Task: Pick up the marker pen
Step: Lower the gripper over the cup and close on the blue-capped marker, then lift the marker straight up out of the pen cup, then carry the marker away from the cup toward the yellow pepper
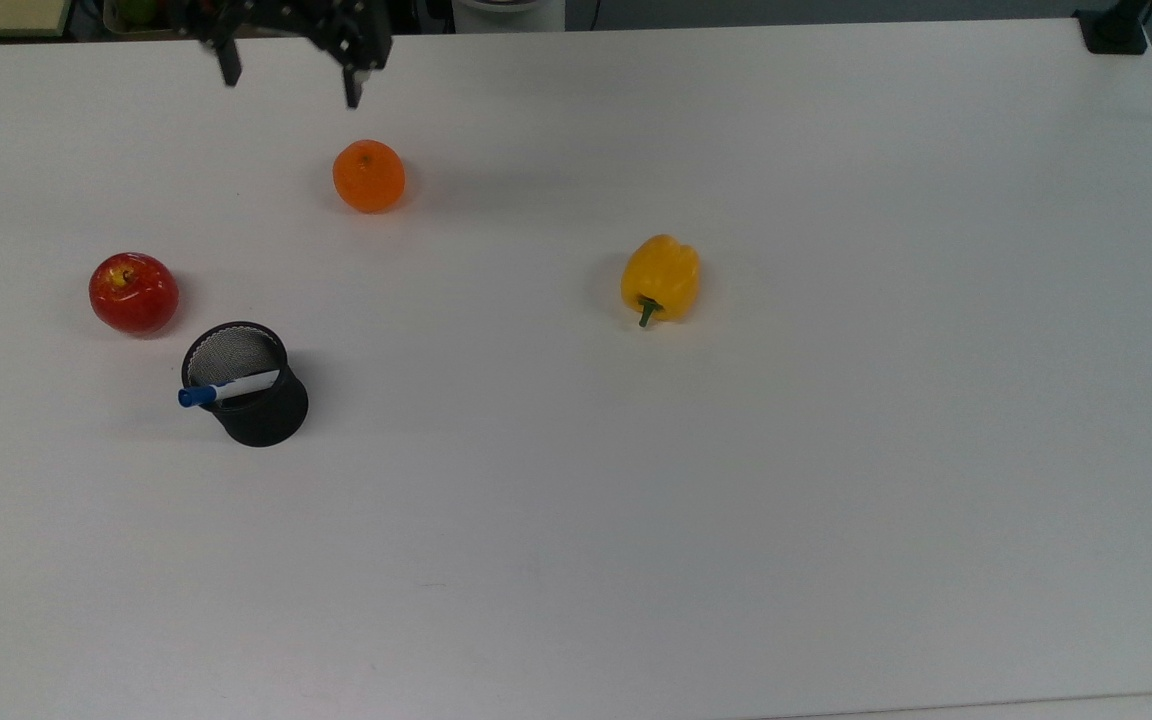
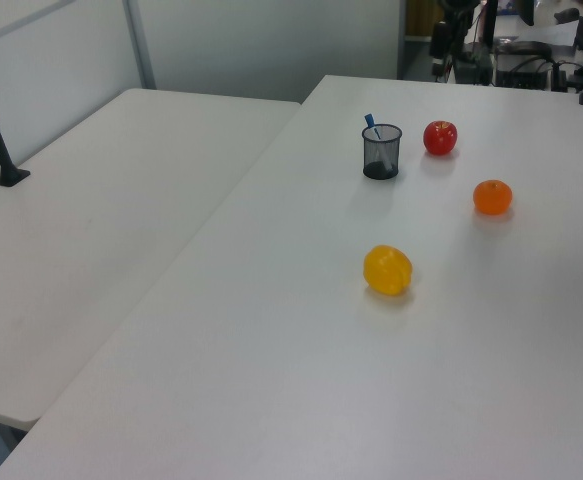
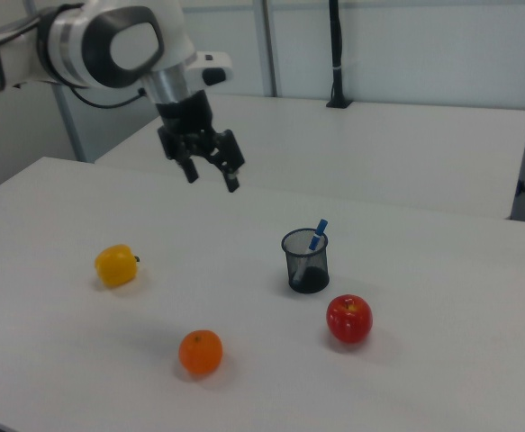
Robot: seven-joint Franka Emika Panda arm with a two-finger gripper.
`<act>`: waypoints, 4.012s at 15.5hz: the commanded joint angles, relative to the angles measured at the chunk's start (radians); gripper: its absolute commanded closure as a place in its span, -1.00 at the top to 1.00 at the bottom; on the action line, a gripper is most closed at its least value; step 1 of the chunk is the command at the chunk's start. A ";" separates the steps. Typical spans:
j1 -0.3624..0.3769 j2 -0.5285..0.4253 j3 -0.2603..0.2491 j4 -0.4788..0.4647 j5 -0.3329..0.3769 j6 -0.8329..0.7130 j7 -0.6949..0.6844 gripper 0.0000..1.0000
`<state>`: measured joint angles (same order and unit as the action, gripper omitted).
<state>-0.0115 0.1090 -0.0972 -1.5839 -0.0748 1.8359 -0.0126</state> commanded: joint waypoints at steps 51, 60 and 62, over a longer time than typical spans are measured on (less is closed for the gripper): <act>-0.085 0.256 0.002 0.002 0.001 0.838 0.169 -0.85; 0.016 0.155 0.008 0.002 0.000 0.565 0.169 -0.85; 0.057 0.129 0.008 0.002 0.000 0.415 0.166 -0.84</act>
<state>-0.0175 0.3058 -0.0812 -1.5483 -0.0744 2.4376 0.1404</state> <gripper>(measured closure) 0.819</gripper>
